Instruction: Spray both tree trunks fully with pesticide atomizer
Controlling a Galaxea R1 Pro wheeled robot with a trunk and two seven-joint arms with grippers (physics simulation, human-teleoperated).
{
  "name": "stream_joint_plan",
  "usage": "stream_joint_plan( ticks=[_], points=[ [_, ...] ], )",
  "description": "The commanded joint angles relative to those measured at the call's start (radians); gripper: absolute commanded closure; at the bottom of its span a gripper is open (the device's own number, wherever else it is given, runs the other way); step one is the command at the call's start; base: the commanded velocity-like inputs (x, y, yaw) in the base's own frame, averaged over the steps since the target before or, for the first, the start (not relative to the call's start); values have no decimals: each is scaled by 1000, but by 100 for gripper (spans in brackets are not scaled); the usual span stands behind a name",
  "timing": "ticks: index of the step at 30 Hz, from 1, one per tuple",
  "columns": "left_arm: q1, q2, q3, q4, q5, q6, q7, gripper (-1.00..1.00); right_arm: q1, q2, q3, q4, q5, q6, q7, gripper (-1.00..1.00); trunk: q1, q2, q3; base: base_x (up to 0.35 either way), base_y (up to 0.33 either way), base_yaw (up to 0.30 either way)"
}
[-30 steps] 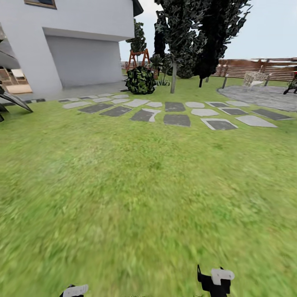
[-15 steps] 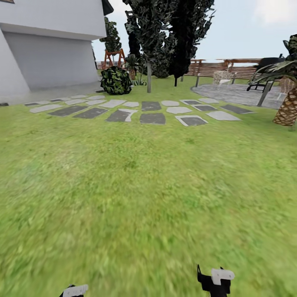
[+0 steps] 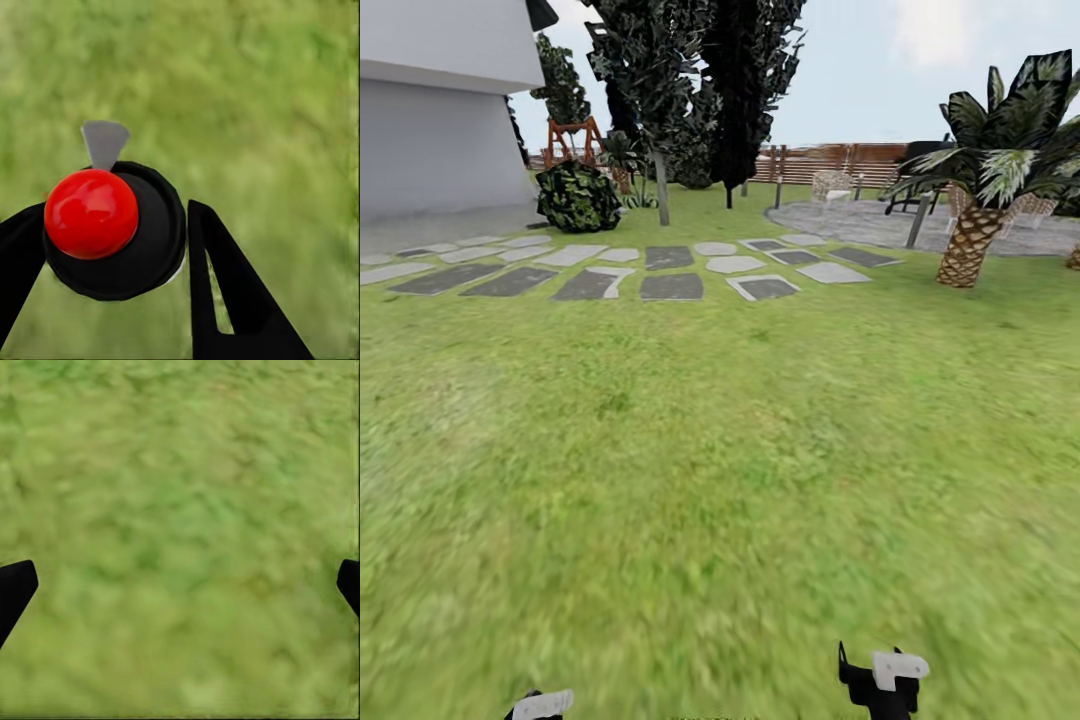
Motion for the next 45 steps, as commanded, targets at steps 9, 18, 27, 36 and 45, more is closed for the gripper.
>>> stream_joint_plan(
  ticks=[9,18,27,36,45],
  points=[
    [1,0,0,0,0,0,0,100,0,0,0,0,0,0,0,-100,0,0,0,-80,-274,-300],
    [1,0,0,0,0,0,0,100,0,0,0,0,0,0,0,-100,0,0,0,-66,-274,-300],
    [1,0,0,0,0,0,0,100,0,0,0,0,0,0,0,-100,0,0,0,-2,-274,-300],
    [1,0,0,0,0,0,0,100,0,0,0,0,0,0,0,-100,0,0,0,0,-274,-300],
    [1,0,0,0,0,0,0,100,0,0,0,0,0,0,0,-100,0,0,0,0,-274,-300]
  ],
)
